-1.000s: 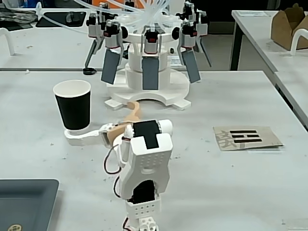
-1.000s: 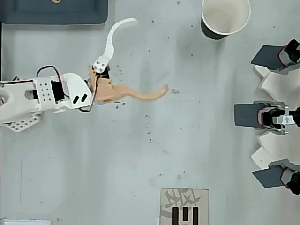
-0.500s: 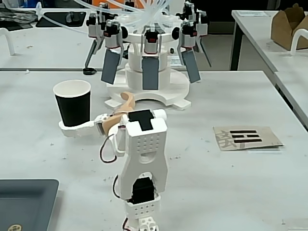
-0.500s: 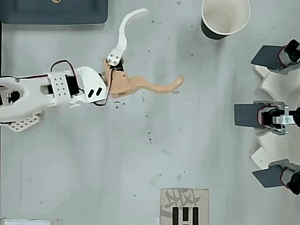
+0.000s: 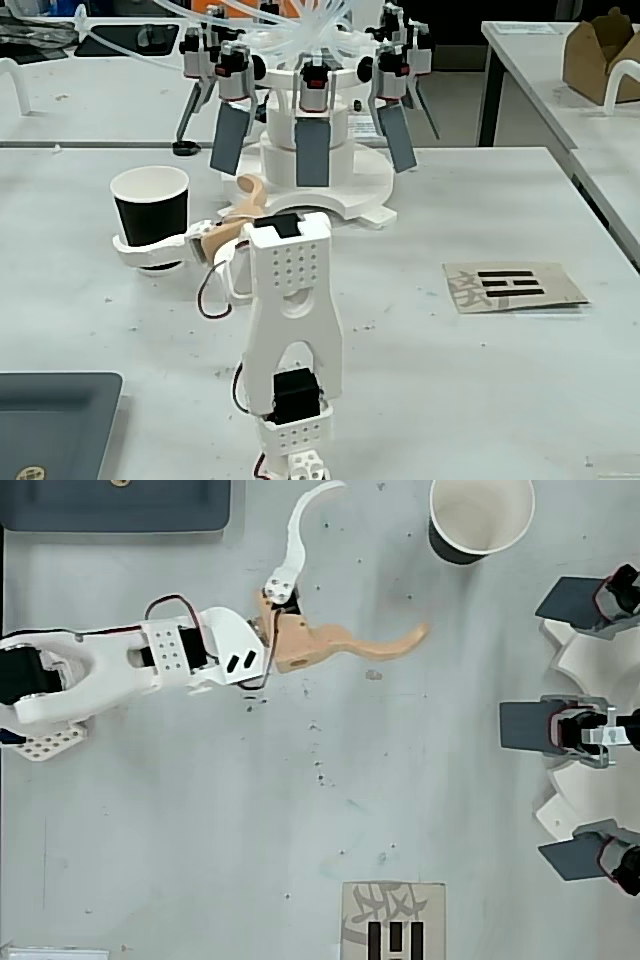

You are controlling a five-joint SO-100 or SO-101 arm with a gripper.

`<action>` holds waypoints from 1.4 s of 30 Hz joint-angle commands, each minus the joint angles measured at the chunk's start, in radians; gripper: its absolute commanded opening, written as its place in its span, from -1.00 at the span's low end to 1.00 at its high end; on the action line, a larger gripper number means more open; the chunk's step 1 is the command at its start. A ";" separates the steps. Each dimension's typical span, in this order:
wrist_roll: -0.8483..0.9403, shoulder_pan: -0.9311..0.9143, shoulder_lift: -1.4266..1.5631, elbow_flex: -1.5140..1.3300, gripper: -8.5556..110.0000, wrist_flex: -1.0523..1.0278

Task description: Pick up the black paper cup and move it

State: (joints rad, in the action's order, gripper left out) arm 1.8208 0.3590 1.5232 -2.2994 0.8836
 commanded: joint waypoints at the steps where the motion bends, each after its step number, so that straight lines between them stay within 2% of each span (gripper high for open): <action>1: -0.005 0.009 -0.031 0.110 0.05 0.026; 14: -0.009 0.009 -0.301 0.411 0.05 0.005; 42: -0.072 0.060 -0.746 1.147 0.04 -0.273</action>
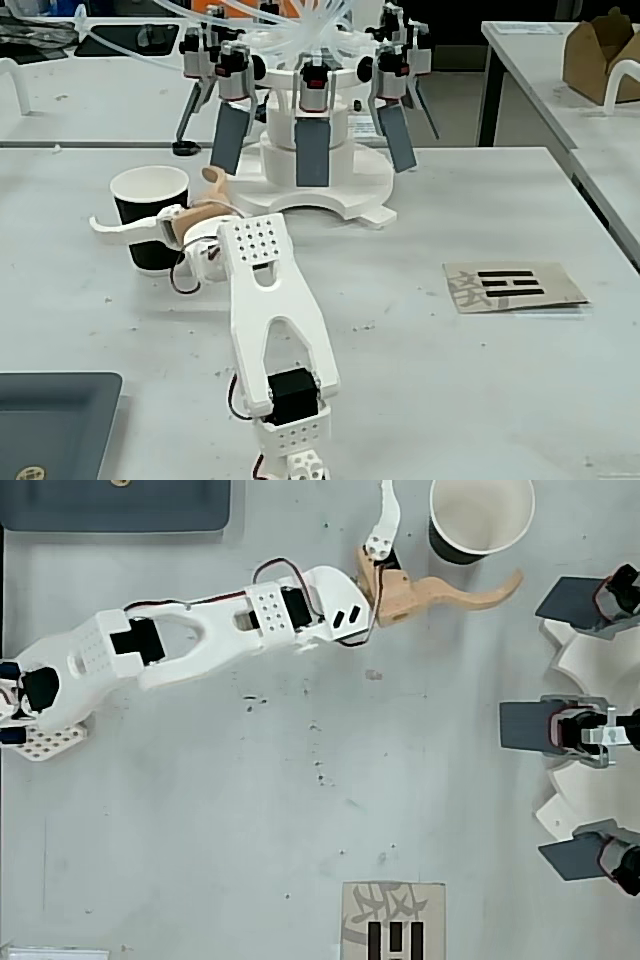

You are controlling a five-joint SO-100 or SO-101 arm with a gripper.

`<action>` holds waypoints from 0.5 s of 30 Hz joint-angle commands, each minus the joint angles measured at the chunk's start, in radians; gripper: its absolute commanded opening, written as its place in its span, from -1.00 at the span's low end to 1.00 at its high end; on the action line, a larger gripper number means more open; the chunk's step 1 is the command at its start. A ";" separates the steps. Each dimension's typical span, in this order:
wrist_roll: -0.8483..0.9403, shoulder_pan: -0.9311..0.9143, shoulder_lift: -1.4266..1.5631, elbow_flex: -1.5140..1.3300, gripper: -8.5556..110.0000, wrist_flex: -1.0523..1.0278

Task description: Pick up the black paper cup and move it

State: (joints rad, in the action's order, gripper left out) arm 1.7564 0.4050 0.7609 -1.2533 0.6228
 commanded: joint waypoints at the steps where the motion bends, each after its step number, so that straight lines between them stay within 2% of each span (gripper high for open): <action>1: -0.012 0.015 0.005 0.118 0.04 -0.018; 15: -0.034 0.035 -0.153 0.336 0.03 -0.083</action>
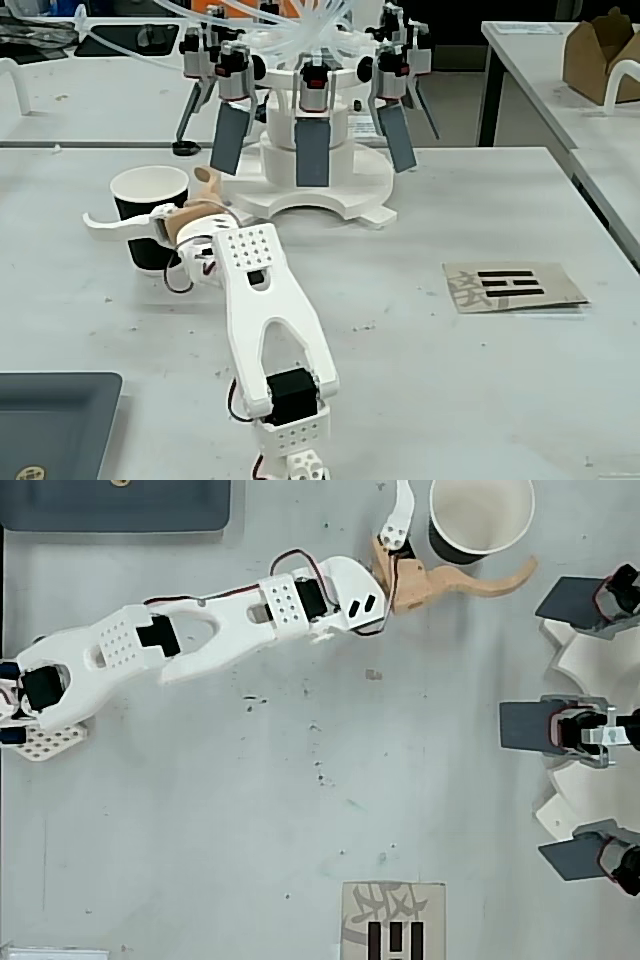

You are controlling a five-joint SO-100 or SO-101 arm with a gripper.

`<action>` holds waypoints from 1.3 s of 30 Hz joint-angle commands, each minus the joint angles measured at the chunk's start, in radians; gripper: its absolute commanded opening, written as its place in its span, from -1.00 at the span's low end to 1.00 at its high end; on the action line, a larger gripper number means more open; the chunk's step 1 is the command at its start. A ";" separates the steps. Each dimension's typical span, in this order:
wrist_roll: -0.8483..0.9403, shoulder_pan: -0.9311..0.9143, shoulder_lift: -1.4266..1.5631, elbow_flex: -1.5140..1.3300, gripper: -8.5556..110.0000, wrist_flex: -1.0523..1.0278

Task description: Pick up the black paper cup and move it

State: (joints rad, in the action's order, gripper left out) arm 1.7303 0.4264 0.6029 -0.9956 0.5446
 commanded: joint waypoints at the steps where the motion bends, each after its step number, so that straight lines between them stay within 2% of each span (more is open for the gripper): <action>1: -0.009 0.015 -0.005 0.091 0.03 -0.009; 23: -0.025 0.049 -0.058 0.133 -0.03 -0.018; 30: -0.028 0.049 -0.058 0.133 -0.18 -0.015; 39: -0.038 0.049 -0.057 0.135 -0.26 -0.011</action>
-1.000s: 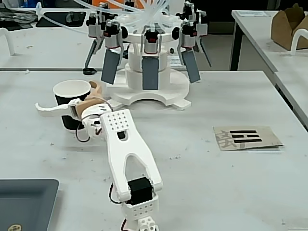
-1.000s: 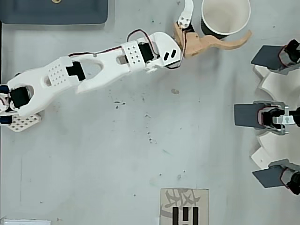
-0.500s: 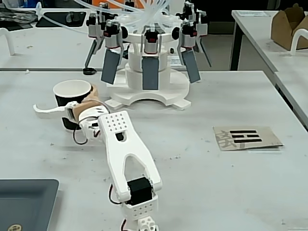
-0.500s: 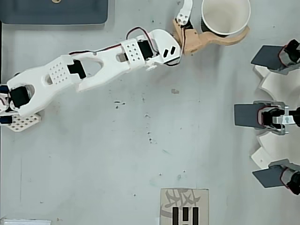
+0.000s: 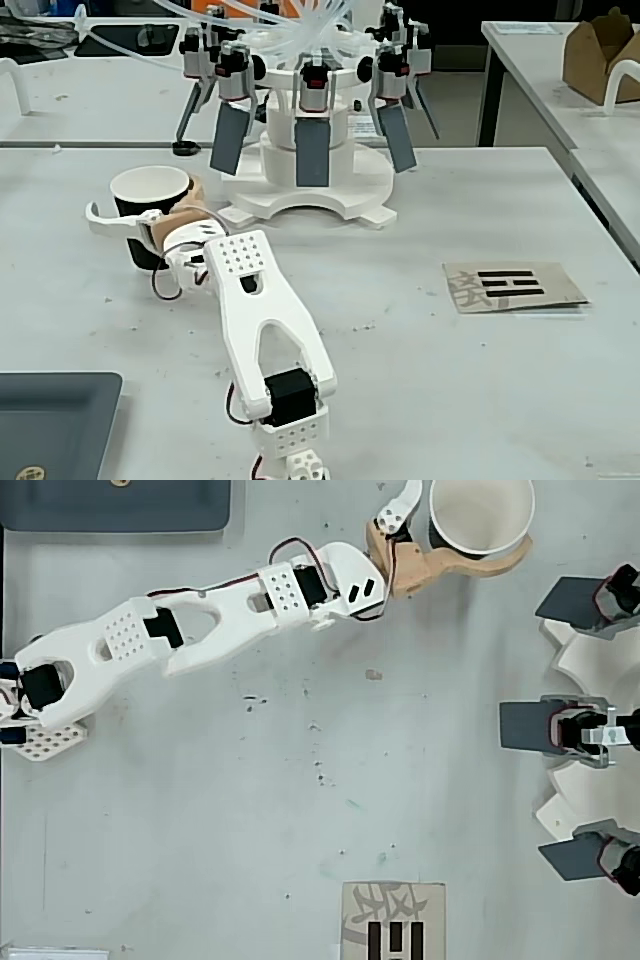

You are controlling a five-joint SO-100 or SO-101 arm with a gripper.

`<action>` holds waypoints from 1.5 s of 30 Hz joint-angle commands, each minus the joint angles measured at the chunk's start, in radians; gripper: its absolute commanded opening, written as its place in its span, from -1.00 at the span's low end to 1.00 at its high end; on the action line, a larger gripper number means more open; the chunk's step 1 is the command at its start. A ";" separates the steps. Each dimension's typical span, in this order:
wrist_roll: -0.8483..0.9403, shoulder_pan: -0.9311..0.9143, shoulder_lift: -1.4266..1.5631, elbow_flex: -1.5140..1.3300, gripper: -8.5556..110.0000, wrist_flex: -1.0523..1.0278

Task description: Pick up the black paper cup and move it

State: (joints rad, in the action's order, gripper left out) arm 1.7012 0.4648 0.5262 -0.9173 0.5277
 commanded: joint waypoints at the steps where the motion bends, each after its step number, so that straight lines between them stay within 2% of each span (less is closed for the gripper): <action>1: -0.011 0.011 0.020 0.057 -0.27 0.006; 33: -0.021 0.009 0.043 0.044 -0.68 -0.002; 45: -0.008 -0.005 0.242 -0.206 -0.72 0.057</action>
State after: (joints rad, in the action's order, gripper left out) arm 1.6950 0.4648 0.6427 -1.0999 0.5522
